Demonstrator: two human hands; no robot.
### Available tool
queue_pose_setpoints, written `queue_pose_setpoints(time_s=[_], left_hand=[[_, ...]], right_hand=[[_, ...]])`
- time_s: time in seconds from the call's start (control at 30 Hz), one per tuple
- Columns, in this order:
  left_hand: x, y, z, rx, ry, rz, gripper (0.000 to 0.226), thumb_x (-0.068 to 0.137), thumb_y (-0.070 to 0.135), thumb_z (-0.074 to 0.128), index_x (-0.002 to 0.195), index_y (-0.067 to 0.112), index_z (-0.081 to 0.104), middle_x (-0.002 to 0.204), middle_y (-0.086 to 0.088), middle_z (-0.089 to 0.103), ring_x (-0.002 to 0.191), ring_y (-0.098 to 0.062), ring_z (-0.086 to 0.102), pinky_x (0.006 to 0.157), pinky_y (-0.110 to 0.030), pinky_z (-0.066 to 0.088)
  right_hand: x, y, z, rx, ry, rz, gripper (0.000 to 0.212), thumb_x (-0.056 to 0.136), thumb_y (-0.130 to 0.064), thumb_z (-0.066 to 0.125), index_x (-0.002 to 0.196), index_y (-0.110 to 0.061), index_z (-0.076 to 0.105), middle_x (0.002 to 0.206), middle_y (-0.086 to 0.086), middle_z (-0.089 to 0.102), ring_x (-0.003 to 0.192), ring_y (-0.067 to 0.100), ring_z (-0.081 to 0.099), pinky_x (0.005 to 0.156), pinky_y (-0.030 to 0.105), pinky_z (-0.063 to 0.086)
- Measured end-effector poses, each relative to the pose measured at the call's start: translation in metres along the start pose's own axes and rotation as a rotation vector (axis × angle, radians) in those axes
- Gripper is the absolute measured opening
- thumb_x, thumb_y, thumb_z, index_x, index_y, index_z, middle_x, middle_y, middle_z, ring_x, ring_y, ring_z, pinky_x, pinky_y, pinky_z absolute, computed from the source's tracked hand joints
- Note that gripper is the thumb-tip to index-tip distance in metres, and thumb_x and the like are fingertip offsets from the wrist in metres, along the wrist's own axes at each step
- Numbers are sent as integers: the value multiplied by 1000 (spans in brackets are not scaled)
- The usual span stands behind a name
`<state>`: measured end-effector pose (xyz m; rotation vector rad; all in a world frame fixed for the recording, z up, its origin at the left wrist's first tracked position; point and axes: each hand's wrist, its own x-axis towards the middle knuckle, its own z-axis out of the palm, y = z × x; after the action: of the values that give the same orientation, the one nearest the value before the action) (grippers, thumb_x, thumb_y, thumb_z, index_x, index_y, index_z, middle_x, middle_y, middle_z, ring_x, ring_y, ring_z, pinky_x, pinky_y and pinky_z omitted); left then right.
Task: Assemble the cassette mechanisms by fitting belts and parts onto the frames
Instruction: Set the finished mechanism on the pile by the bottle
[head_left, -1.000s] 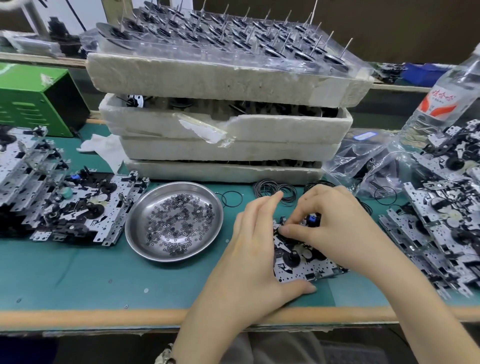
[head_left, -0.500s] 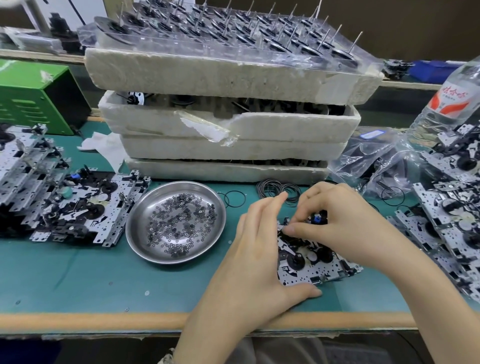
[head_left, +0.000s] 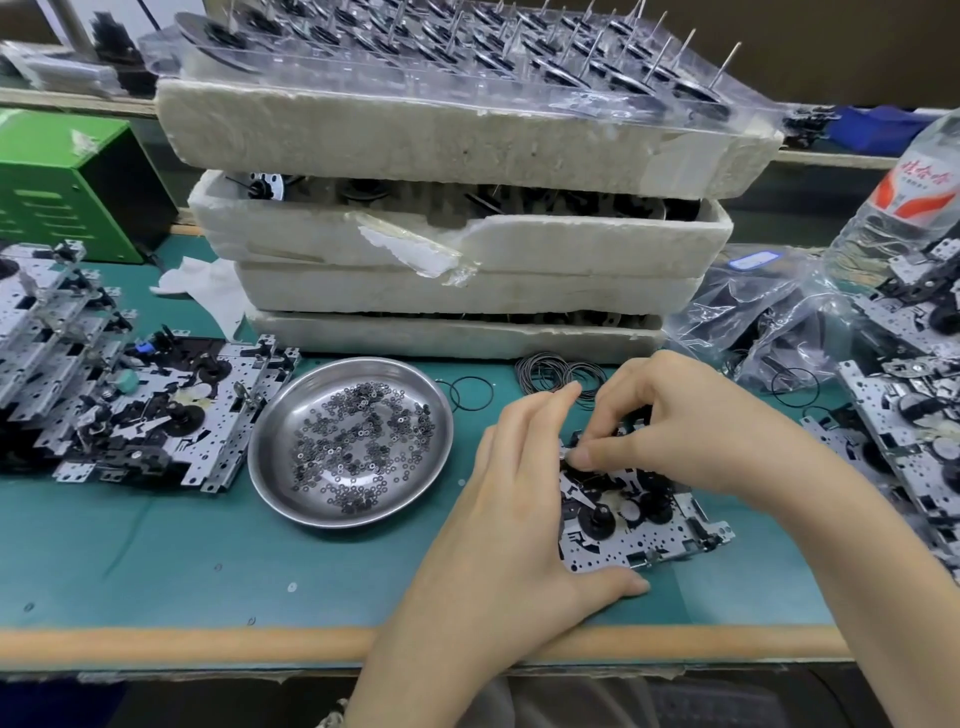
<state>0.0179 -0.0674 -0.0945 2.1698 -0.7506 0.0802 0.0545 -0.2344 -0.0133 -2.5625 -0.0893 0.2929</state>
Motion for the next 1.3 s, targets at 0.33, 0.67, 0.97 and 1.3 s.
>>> queue_pose_setpoints(time_s=[0.33, 0.67, 0.97, 1.3], left_hand=[[1, -1, 1, 2, 17, 17, 119, 62, 59, 84, 146, 50, 1, 147, 36, 4, 140, 14, 9, 101, -1, 14], [4, 0, 1, -49, 37, 11, 113, 64, 60, 79, 153, 36, 12, 150, 21, 18, 144, -1, 20, 116, -27, 31], [5, 0, 2, -55, 40, 32, 113, 64, 53, 86, 150, 40, 13, 150, 24, 18, 143, -3, 23, 113, -23, 30], [4, 4, 1, -32, 111, 144, 105, 61, 37, 89, 147, 38, 28, 145, 22, 24, 138, -7, 31, 106, -6, 27]], right_hand=[[1, -7, -9, 18, -101, 43, 10, 65, -43, 85, 64, -38, 76, 78, -5, 71, 84, 9, 63, 87, 38, 52], [-41, -7, 45, -440, 541, -302, 10, 69, -15, 86, 69, -12, 76, 81, 2, 61, 82, 34, 54, 68, 46, 46], [-38, -7, 41, -463, 550, -345, 12, 63, -8, 85, 60, -11, 73, 79, 1, 59, 84, 34, 55, 69, 43, 43], [-38, 6, 36, -278, 511, -283, 13, 66, -15, 87, 66, -21, 76, 86, -7, 58, 91, 26, 48, 78, 41, 38]])
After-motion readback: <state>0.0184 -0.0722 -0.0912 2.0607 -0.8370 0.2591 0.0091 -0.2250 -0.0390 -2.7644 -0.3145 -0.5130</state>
